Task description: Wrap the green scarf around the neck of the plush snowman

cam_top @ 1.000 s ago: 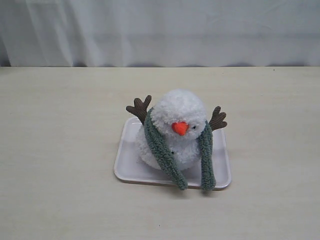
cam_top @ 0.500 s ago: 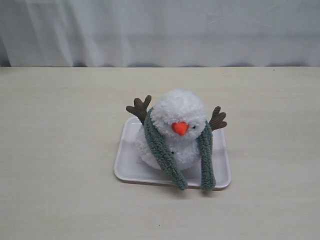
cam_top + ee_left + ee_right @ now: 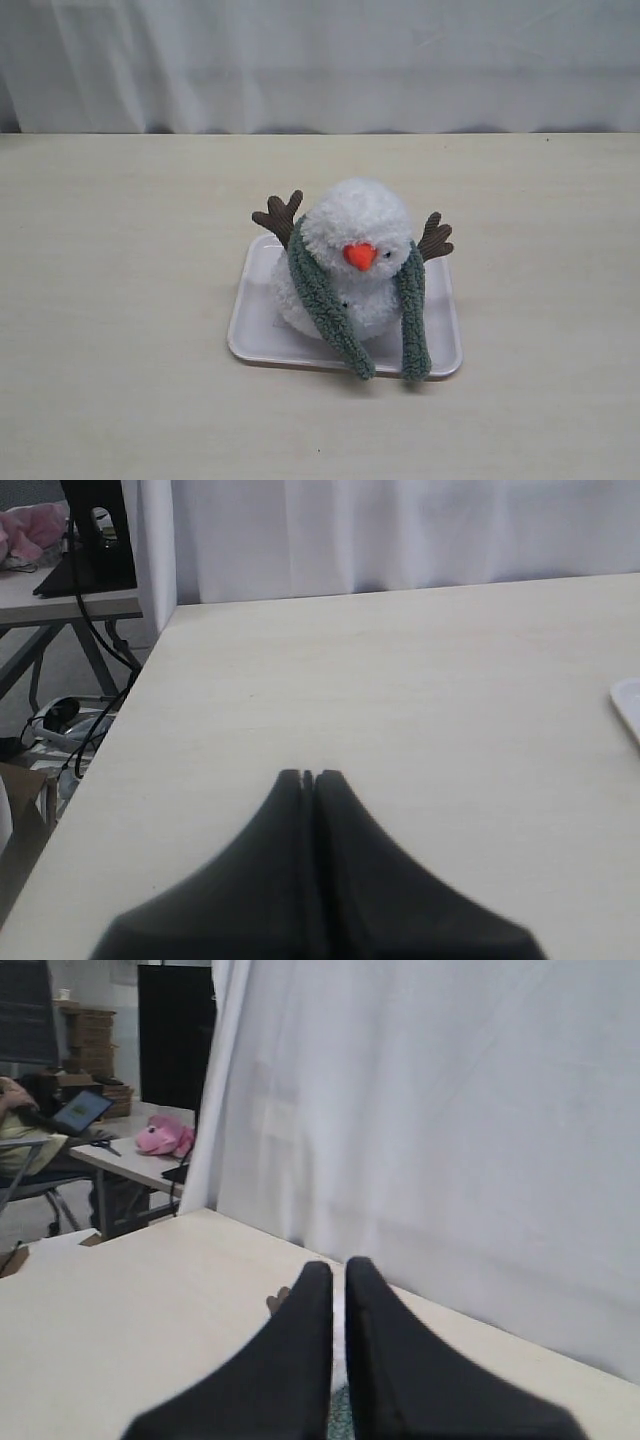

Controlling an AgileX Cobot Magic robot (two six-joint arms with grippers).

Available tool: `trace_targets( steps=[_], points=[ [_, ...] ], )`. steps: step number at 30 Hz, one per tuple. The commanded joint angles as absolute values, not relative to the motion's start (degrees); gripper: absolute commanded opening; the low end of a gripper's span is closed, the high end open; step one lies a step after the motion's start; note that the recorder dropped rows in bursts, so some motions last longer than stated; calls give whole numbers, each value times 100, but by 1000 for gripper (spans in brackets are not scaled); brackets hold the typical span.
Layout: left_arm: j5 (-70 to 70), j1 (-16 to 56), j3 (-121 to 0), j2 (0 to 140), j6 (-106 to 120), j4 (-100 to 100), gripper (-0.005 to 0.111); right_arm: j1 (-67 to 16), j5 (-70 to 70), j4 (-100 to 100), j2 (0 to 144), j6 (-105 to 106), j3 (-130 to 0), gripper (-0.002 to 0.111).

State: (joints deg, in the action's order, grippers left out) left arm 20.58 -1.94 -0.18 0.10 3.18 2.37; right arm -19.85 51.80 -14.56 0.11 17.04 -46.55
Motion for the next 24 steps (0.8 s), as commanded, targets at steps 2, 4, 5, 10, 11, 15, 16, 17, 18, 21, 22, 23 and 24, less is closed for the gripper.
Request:
trace_targets(
  steps=[2,4,5,10,11,15,16,17,18,21,22,23,24],
  points=[
    [1981,-201,0,0,299,226,0,-1252,5126,-1471,0,1667,-4663,4],
    [1981,-201,0,0,299,226,0,-974,5126,-1471,0,1667,-4663,4],
    [1981,-201,0,0,299,226,0,-832,5126,-1471,0,1667,-4663,4],
    [1981,-201,0,0,299,226,0,-336,5126,-1471,0,1667,-4663,4],
    [1981,-201,0,0,299,226,0,-269,5126,-1471,0,1667,-4663,4],
    [1981,-201,0,0,299,226,0,71,5126,-1471,0,1667,-4663,4],
    [1981,-201,0,0,299,226,0,121,5126,-1471,0,1667,-4663,4],
    [1981,-201,0,0,299,226,0,149,5126,-1471,0,1667,-4663,4],
    [1981,-201,0,0,299,226,0,149,5126,-1471,0,1667,-4663,4],
    [1981,-201,0,0,299,226,0,149,5126,-1471,0,1667,-4663,4],
    [1981,-201,0,0,299,226,0,149,5126,-1471,0,1667,-4663,4],
    [1981,-201,0,0,299,226,0,149,5126,-1471,0,1667,-4663,4],
    [1981,-201,0,0,299,226,0,149,5126,-1471,0,1667,-4663,4]
  ],
)
